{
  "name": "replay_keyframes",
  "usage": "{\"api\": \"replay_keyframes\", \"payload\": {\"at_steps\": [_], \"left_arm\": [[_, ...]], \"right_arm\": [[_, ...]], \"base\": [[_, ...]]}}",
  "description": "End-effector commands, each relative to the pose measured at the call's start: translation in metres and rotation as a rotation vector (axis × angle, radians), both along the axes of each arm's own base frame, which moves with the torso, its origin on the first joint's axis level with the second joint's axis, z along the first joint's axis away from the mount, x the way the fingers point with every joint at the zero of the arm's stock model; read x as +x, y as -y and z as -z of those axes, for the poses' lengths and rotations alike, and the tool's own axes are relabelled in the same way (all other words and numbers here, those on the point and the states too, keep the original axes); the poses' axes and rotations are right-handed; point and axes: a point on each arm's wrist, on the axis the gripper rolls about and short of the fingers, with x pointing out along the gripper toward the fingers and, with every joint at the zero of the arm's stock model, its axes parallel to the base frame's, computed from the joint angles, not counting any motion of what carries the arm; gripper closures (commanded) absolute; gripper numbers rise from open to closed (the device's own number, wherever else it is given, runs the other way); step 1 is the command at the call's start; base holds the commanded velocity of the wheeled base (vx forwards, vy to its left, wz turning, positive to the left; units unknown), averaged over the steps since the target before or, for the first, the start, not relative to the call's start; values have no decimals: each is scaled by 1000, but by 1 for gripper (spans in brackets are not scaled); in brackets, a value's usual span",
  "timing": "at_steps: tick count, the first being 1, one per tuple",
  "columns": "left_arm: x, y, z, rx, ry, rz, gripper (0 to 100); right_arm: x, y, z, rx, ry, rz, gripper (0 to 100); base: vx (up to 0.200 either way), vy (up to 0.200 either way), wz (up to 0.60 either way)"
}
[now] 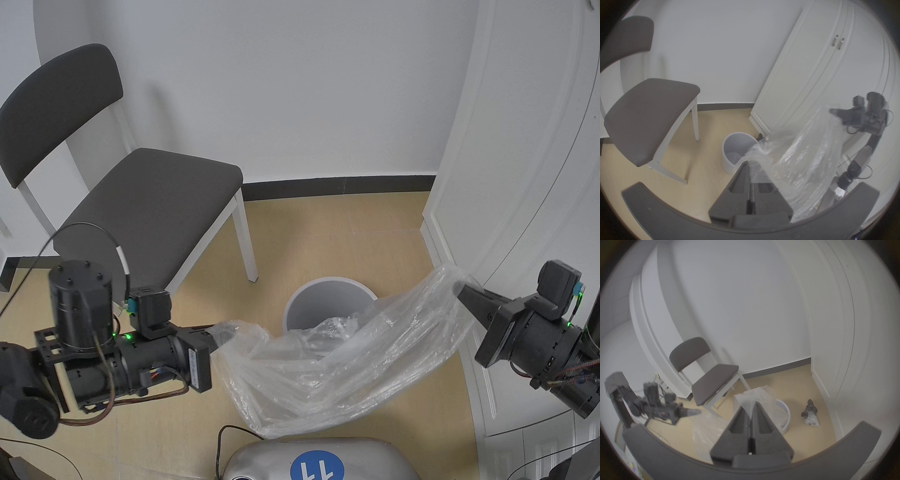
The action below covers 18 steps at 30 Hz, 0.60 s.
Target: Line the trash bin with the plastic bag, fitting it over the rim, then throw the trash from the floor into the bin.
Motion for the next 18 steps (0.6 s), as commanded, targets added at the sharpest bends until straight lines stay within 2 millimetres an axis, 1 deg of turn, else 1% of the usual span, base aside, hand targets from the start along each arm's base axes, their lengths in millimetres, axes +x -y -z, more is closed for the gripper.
{"api": "replay_keyframes", "payload": {"at_steps": [1, 3, 4, 6, 15, 18], "left_arm": [[-59, -11, -67, -132, 203, 95, 100], [-59, -10, -68, -136, 210, 94, 100], [-60, -5, -69, -155, 238, 80, 100], [-60, -2, -71, -165, 257, 55, 100], [-56, 3, -73, -189, 251, 44, 100], [-52, 7, -79, -199, 254, 38, 100]], "right_arm": [[-12, 11, 27, -163, -29, -77, 100], [-12, 11, 28, -164, -31, -79, 100], [-12, 11, 27, -160, -27, -77, 100], [-13, 12, 25, -155, -21, -77, 100], [-14, 13, 23, -145, -14, -81, 100], [-16, 10, 22, -135, -14, -97, 100]], "base": [[0, 0, 0], [0, 0, 0], [0, 0, 0], [0, 0, 0], [0, 0, 0], [0, 0, 0]]}}
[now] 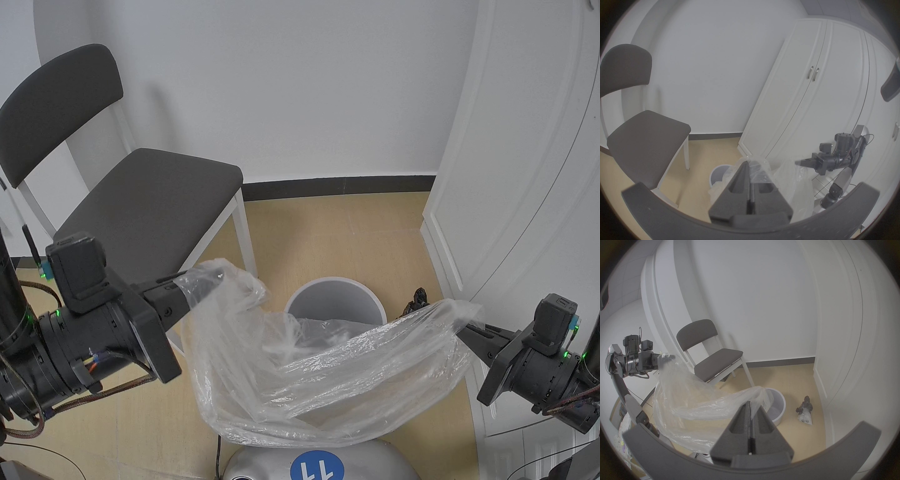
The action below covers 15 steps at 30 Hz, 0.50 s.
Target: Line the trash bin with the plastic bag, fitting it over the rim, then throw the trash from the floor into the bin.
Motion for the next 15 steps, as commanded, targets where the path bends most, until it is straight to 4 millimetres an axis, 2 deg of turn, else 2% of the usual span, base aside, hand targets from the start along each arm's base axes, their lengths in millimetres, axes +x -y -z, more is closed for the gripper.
{"api": "replay_keyframes", "payload": {"at_steps": [1, 5, 10, 15], "left_arm": [[3, 4, -6, -9, 0, 1, 100], [6, 9, -3, -1, -15, 7, 100], [10, 34, 15, 7, -114, 69, 100], [8, 59, 23, -36, -200, 127, 100]], "right_arm": [[-3, -1, -1, 11, 0, -16, 100], [-2, -4, 1, 1, -10, -22, 100], [-4, -12, 10, -7, -52, -57, 100], [-6, -17, 13, -4, -72, -77, 100]], "base": [[0, 0, 0], [0, 0, 0], [0, 0, 0], [0, 0, 0]]}}
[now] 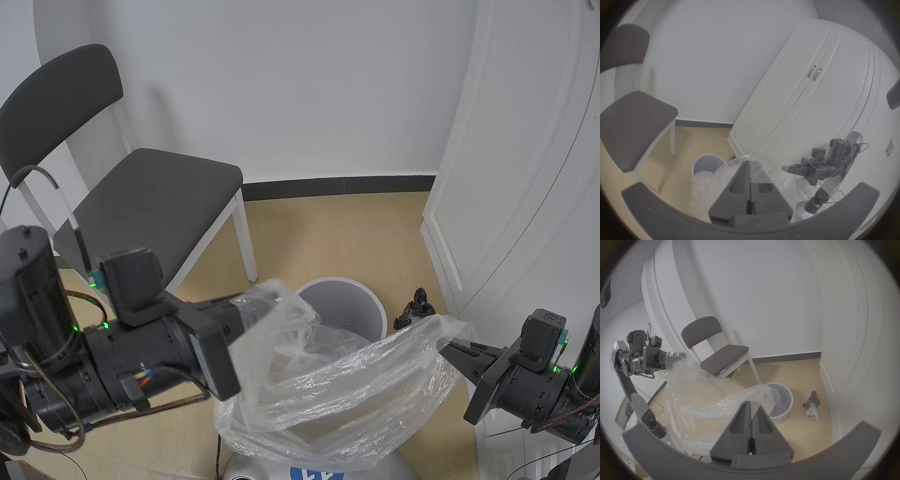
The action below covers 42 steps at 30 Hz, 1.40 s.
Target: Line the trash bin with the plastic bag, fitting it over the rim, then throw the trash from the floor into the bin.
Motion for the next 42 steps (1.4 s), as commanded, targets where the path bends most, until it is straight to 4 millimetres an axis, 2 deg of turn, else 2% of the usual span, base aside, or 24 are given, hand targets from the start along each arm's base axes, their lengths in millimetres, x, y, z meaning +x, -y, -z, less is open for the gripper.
{"api": "replay_keyframes", "payload": {"at_steps": [1, 9, 16, 20, 28, 31, 32, 33, 34, 36, 37, 38, 42], "left_arm": [[2, 30, 15, 4, -66, 56, 100], [-14, 33, 10, -28, -48, 93, 100], [-13, 36, 11, -28, -58, 94, 100], [-12, 38, 13, -26, -65, 88, 100], [-8, 41, 5, -77, -80, 79, 100], [8, 60, 0, -104, -101, 71, 100], [10, 61, 0, -104, -101, 67, 100], [20, 69, 3, -98, -103, 50, 100], [20, 69, 3, -98, -103, 50, 100], [41, 79, 15, -69, -121, 15, 100], [44, 80, 17, -65, -125, 12, 100], [57, 84, 23, -60, -137, -4, 100], [84, 83, 34, -62, -172, -25, 100]], "right_arm": [[-2, -7, 6, -12, -27, -28, 100], [-5, -6, 4, -1, -20, -60, 100], [-4, -9, -2, 46, -9, -63, 100], [-1, -12, -10, 136, 36, -53, 100], [8, -24, -6, 176, 14, -42, 100], [25, -32, -7, 192, -3, -32, 100], [27, -32, -7, 192, -4, -32, 100], [37, -34, -7, 186, -8, -43, 100], [37, -34, -7, 186, -8, -43, 100], [55, -37, -7, 184, -16, -57, 100], [59, -36, -6, 183, -17, -50, 100], [72, -32, -5, 180, -20, -23, 100], [93, -31, 3, 199, -48, -15, 100]], "base": [[0, 0, 0], [0, 0, 0], [0, 0, 0], [0, 0, 0], [0, 0, 0], [0, 0, 0], [0, 0, 0], [0, 0, 0], [0, 0, 0], [0, 0, 0], [0, 0, 0], [0, 0, 0], [0, 0, 0]]}}
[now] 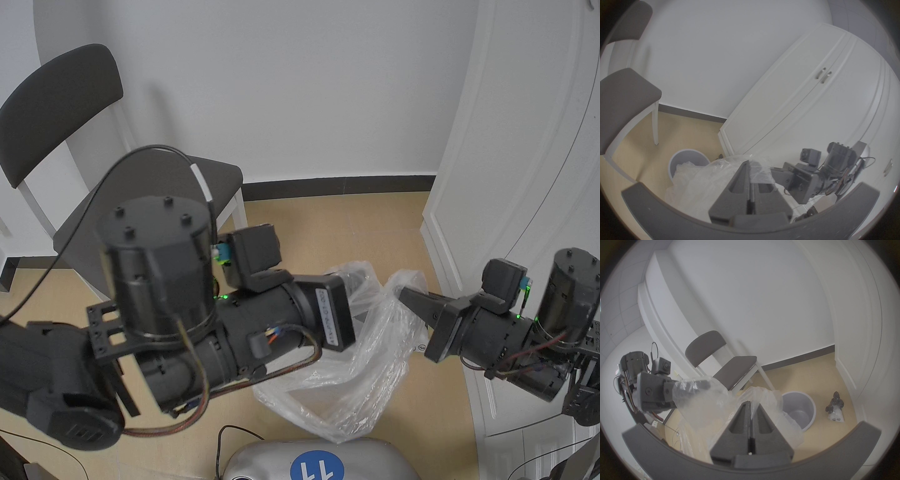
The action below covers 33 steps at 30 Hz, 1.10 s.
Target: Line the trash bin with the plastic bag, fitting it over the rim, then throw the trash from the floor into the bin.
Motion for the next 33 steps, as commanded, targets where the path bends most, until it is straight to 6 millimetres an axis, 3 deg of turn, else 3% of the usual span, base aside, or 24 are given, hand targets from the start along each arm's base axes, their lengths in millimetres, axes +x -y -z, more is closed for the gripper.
{"api": "replay_keyframes", "payload": {"at_steps": [1, 4, 7, 10, 15, 18, 19, 24, 30, 33], "left_arm": [[46, 10, 29, 38, -66, -51, 100], [59, 10, 30, 14, -73, -51, 100], [79, 13, 29, -17, -58, -68, 100], [86, 13, 32, -20, -66, -81, 100], [97, 21, 46, -34, -111, -93, 100], [112, 29, 70, -20, -138, -107, 100], [112, 29, 70, -20, -138, -107, 100], [136, 32, 104, -8, -156, -142, 100], [155, 30, 123, -24, -170, -179, 100], [158, 26, 123, -26, -169, -189, 100]], "right_arm": [[39, -3, 17, -7, -52, 41, 100], [51, -10, 28, 29, -70, 49, 100], [80, -18, 41, 91, -11, 85, 100], [96, -17, 56, 98, -3, 120, 100], [105, -13, 65, 95, -20, 146, 100], [117, -16, 73, 122, -48, 160, 100], [117, -16, 73, 122, -48, 160, 100], [139, -18, 99, 108, -84, 193, 100], [154, -8, 118, 119, -79, 202, 100], [162, -10, 134, 127, -113, 187, 100]], "base": [[0, 0, 0], [0, 0, 0], [0, 0, 0], [0, 0, 0], [0, 0, 0], [0, 0, 0], [0, 0, 0], [0, 0, 0], [0, 0, 0], [0, 0, 0]]}}
